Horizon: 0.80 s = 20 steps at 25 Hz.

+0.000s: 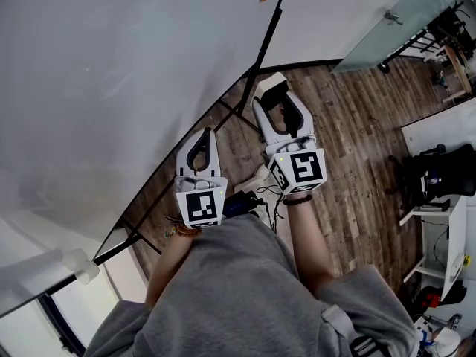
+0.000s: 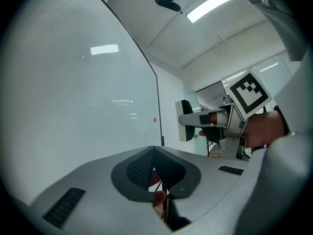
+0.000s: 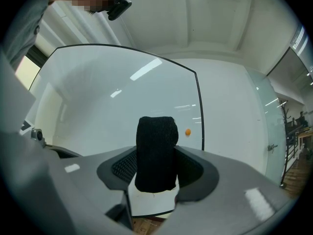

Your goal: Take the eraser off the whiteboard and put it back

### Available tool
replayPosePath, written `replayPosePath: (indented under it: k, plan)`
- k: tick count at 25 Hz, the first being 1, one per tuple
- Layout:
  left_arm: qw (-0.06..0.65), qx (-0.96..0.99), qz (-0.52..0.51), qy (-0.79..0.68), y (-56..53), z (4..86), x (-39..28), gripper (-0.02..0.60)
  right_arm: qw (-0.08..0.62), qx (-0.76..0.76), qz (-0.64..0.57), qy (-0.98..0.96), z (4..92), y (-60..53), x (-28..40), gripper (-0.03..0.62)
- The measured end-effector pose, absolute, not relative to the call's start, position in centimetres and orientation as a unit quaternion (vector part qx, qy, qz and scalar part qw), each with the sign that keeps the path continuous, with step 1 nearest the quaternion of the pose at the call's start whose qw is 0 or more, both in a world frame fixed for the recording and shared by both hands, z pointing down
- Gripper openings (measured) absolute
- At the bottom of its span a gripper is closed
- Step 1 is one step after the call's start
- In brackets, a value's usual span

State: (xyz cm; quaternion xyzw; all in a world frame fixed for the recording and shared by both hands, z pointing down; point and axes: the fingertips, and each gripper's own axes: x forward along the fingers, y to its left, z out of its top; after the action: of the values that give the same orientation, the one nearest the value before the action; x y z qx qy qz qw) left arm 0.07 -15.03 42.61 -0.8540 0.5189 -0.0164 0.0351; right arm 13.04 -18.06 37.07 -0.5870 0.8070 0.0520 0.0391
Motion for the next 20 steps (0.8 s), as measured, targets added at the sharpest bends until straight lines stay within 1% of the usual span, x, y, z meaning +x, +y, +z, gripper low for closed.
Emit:
replayPosePath:
  k: [20]
  plan:
    - [0.03, -0.846, -0.013, 0.532, -15.5, 42.6, -1.2, 0.005, 0.034, -0.569, 0.058, 0.82, 36.7, -19.0, 11.6, 0.232]
